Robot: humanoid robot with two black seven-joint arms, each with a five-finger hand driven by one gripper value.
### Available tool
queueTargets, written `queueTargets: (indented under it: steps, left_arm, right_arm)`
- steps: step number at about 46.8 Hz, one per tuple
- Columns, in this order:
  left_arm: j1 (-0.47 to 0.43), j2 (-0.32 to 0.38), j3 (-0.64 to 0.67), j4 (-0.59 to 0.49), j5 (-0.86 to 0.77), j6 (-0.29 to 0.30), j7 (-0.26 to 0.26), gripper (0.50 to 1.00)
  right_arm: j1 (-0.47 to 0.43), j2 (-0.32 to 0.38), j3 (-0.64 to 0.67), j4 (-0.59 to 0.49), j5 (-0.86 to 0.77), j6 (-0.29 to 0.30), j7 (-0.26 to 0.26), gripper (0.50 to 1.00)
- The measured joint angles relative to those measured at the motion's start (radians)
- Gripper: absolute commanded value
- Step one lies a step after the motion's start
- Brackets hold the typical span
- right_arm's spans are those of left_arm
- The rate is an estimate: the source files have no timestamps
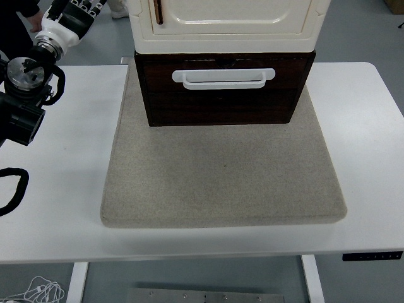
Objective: Open the drawer under the combination cabinet
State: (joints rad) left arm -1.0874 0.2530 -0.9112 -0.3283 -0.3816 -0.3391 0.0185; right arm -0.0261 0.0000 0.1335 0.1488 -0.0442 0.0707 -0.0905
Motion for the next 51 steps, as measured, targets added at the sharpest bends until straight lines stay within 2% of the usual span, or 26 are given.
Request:
queueTargets:
  steps: [39,51]
  left_arm:
    - [0.005,-0.001,-0.011,0.012,-0.005,0.010,0.001,1.000]
    - [-0.037,0.004,0.001,0.008,0.005,0.002,0.001,1.000]
  right_arm:
    - [0.000,0.000,0.000,0.000,0.000,0.000,0.000,0.926]
    - [0.000,0.000,0.000,0.000,0.000,0.000,0.000,0.926]
